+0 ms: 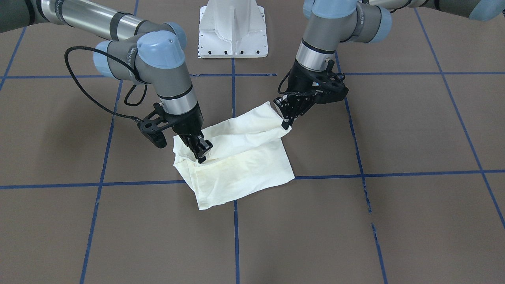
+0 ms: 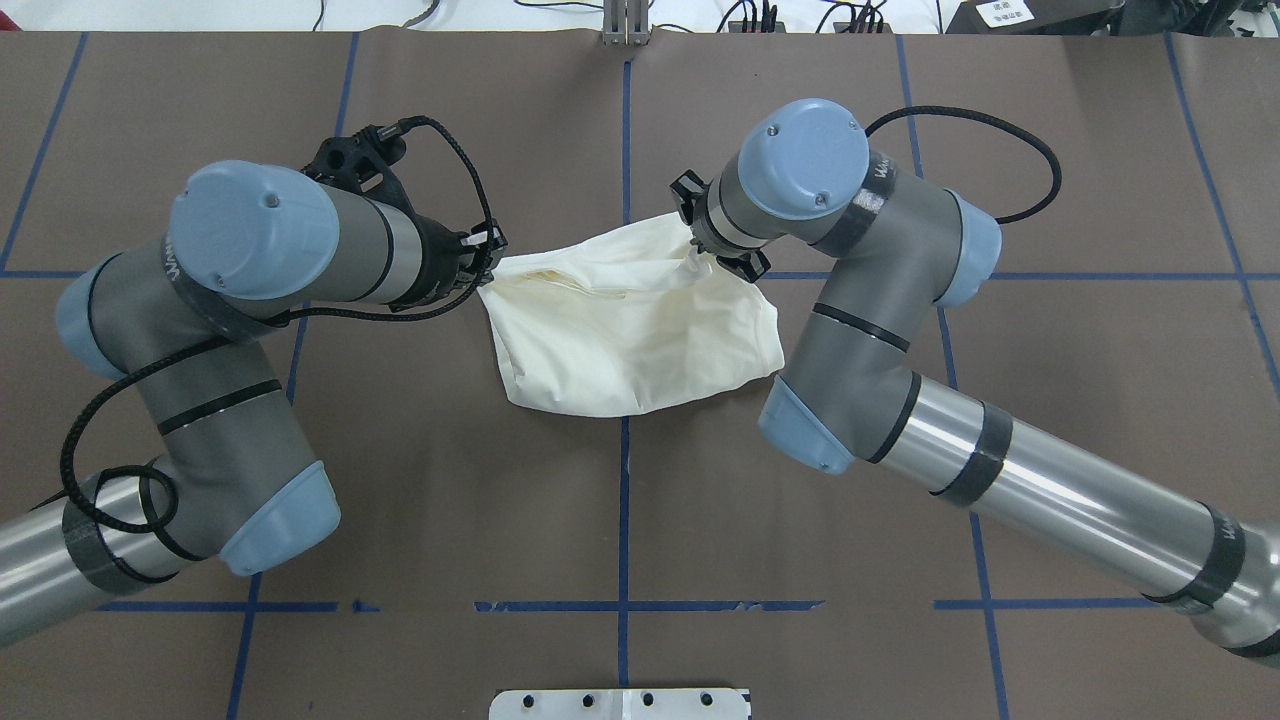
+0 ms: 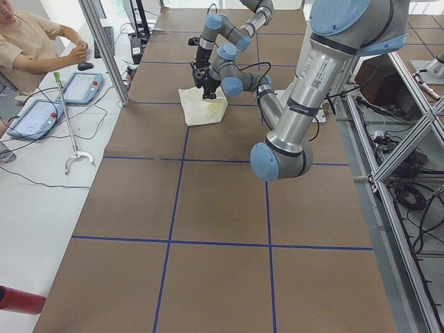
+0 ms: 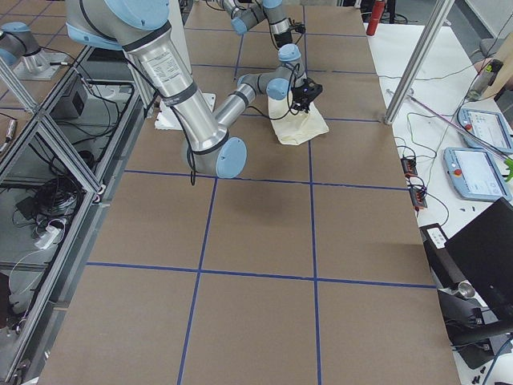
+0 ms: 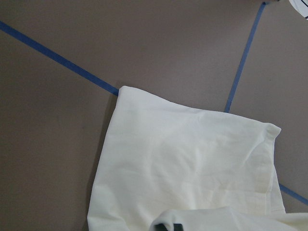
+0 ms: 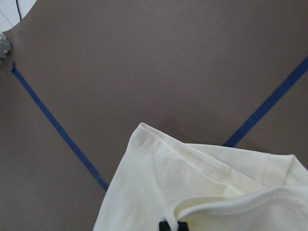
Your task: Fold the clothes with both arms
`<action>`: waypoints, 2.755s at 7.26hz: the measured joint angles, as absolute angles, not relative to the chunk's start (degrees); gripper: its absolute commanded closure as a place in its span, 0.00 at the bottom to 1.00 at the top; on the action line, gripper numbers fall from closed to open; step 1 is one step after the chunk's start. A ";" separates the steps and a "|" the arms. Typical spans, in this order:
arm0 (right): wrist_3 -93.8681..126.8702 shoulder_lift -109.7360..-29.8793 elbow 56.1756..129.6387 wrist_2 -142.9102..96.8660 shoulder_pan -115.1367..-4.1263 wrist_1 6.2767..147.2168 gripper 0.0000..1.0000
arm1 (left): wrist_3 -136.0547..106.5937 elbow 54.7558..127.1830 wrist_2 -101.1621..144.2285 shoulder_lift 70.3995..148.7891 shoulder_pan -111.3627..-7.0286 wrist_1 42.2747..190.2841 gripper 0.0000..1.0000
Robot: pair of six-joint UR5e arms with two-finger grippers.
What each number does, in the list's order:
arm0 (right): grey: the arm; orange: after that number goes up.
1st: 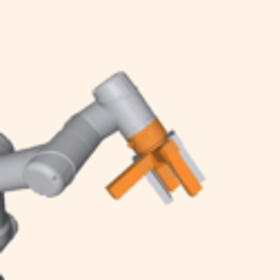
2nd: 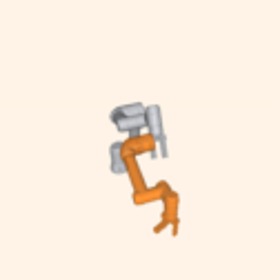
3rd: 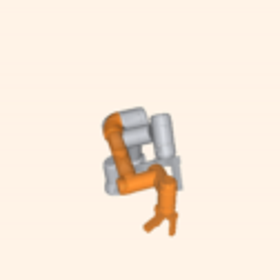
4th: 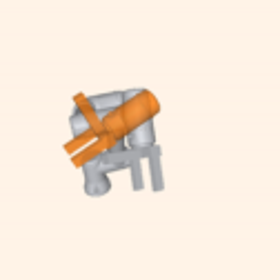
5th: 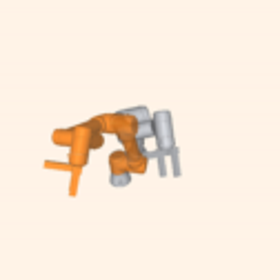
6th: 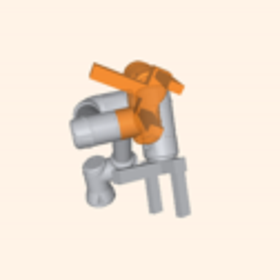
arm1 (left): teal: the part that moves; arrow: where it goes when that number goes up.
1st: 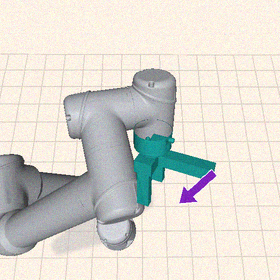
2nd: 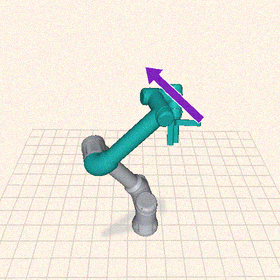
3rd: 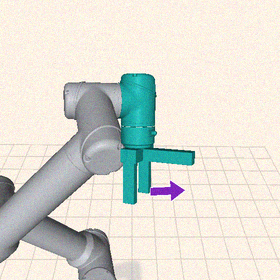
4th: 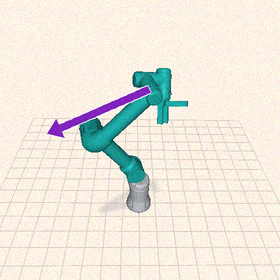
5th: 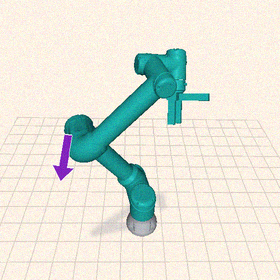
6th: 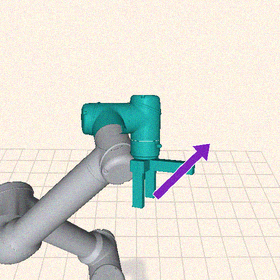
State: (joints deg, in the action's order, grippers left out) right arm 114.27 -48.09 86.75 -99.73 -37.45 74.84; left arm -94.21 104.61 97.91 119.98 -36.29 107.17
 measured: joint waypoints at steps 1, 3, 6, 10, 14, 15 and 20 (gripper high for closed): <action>114.18 -46.54 82.15 -99.97 -37.96 71.27 0.68 | -93.81 101.23 97.91 120.09 -37.03 110.69 0.93; 112.86 -44.40 73.77 -100.23 -38.35 64.38 0.00 | -92.94 92.18 97.72 121.24 -38.30 118.43 0.72; 105.23 -40.66 66.06 -103.61 -41.34 60.66 0.00 | -85.88 82.82 95.48 123.55 -41.43 126.12 0.63; 104.13 -40.11 66.74 -106.63 -42.23 59.85 0.08 | -85.37 89.22 99.85 123.00 -42.31 126.08 0.63; 104.08 -39.93 66.94 -106.52 -38.54 59.72 0.38 | -86.14 95.59 102.59 117.97 -41.81 126.10 0.63; 104.08 -40.13 66.76 -106.47 -37.80 59.75 0.49 | -86.41 95.91 102.86 117.64 -41.78 126.12 0.62; 103.92 -40.39 64.82 -106.57 -38.33 59.68 1.00 | -86.57 94.69 102.91 117.51 -40.84 126.23 0.64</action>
